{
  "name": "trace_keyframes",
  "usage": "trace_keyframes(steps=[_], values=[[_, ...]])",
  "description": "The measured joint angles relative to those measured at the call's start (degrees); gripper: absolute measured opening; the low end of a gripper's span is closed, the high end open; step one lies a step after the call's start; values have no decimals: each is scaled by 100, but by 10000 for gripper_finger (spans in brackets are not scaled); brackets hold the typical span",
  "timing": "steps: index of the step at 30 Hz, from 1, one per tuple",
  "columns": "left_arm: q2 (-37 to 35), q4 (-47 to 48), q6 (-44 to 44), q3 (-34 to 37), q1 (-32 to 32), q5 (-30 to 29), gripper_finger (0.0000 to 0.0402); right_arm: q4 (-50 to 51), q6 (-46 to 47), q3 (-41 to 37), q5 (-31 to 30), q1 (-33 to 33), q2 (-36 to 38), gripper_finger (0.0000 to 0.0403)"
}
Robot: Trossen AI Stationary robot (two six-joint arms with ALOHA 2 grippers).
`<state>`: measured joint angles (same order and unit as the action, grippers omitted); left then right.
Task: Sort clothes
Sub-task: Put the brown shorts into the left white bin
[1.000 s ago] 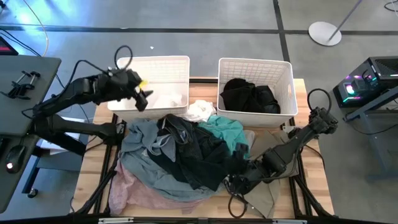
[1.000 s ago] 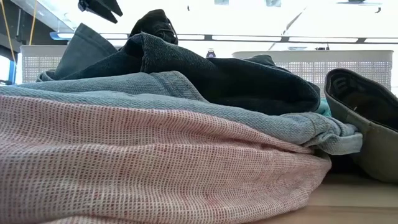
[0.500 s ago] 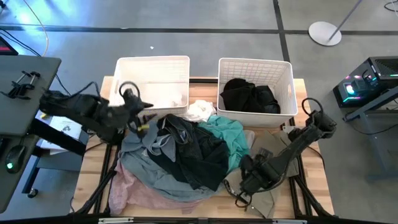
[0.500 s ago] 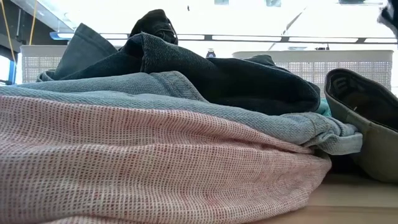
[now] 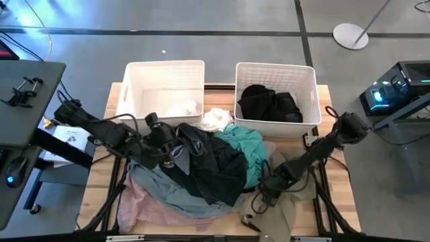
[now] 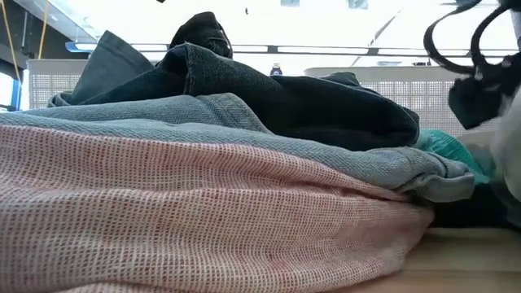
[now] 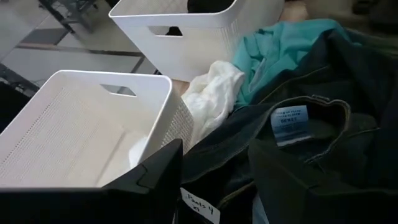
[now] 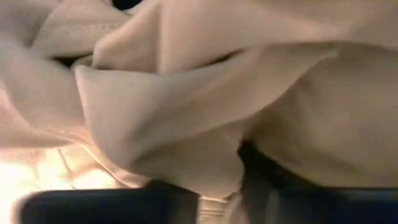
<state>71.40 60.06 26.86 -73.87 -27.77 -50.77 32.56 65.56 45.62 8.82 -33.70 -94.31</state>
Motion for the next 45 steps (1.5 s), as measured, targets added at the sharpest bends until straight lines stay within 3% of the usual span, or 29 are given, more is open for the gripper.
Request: trace_keyframes(steps=[2, 7, 10, 15, 18, 22, 26, 30, 35, 40, 45], values=[[19, 16, -1, 0, 0, 45, 174, 2, -377, 137, -530, -74, 96, 16], [8, -30, -97, 0, -11, 163, 174, 265, -1057, 866, -2172, -218, 662, 15], [9, -342, -568, 14, -101, 161, 174, 459, -1762, 1381, -3462, -421, 965, 6], [-11, -2485, -2028, 745, -162, 274, 174, 163, -3076, 2105, -6114, -657, 1240, 5], [10, -4715, -3145, 1483, -57, 936, 174, -604, -4088, 2204, -6932, -545, 1187, 5], [142, -7780, -4310, 2447, 202, 2355, 174, -1698, -5202, 2201, -6608, -140, 1116, 3], [307, -9493, -4673, 2961, 495, 2940, 175, -1825, -5410, 2197, -5584, 181, 913, 3], [556, -9814, -4315, 3016, 824, 3478, 185, -1981, -5435, 2195, -5250, 334, 652, 3], [1077, -9859, -3791, 3016, 1173, 4566, 236, -2663, -6036, 2193, -4853, 451, 449, 3], [1604, -10188, -3740, 2999, 1248, 4796, 291, -3311, -6561, 2180, -4583, 427, 446, 3], [2085, -11003, -3726, 2993, 1237, 4987, 305, -3619, -6712, 2180, -4330, 403, 445, 3]])
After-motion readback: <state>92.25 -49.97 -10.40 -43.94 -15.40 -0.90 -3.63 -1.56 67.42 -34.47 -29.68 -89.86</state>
